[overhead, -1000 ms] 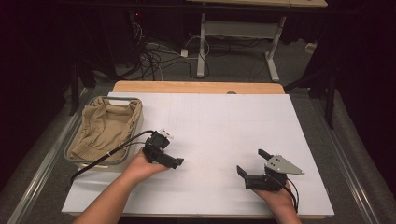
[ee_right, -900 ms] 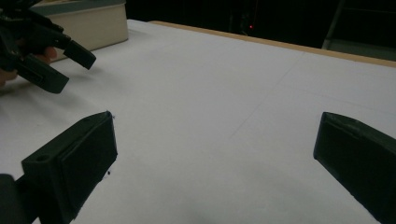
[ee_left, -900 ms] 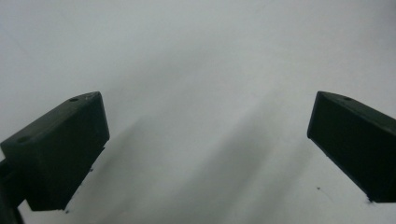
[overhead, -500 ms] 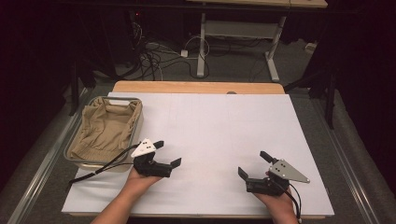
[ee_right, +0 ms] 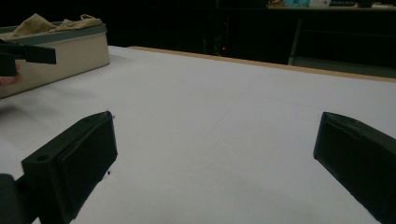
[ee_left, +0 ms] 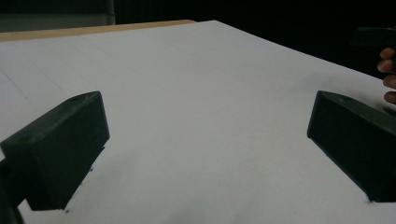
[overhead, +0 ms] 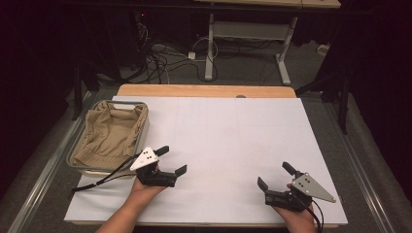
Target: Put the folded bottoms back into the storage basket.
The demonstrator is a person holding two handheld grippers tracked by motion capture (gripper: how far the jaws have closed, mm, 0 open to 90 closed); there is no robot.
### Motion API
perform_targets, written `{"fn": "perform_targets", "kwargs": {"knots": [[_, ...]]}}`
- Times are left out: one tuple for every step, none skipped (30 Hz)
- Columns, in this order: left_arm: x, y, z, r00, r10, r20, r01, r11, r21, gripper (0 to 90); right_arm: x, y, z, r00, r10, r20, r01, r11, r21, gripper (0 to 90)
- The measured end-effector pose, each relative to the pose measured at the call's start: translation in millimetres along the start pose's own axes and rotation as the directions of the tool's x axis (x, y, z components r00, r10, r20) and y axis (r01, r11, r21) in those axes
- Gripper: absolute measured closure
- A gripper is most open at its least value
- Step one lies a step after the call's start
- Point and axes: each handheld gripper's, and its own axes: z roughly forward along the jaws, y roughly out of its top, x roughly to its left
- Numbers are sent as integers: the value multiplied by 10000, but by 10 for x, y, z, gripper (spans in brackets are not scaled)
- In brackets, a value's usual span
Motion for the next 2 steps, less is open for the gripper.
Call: {"fn": "perform_targets", "kwargs": {"knots": [[0, -1, 0, 10000, 4, -19, -4, 10000, -3, 0, -4, -2, -10, 10000, 36, 6, -36, 10000, 3, 3], [-3, -2, 1, 10000, 16, -49, -16, 10000, -19, 0, -8, -2, -14, 10000, 48, 6, -48, 10000, -36, 3]]}}
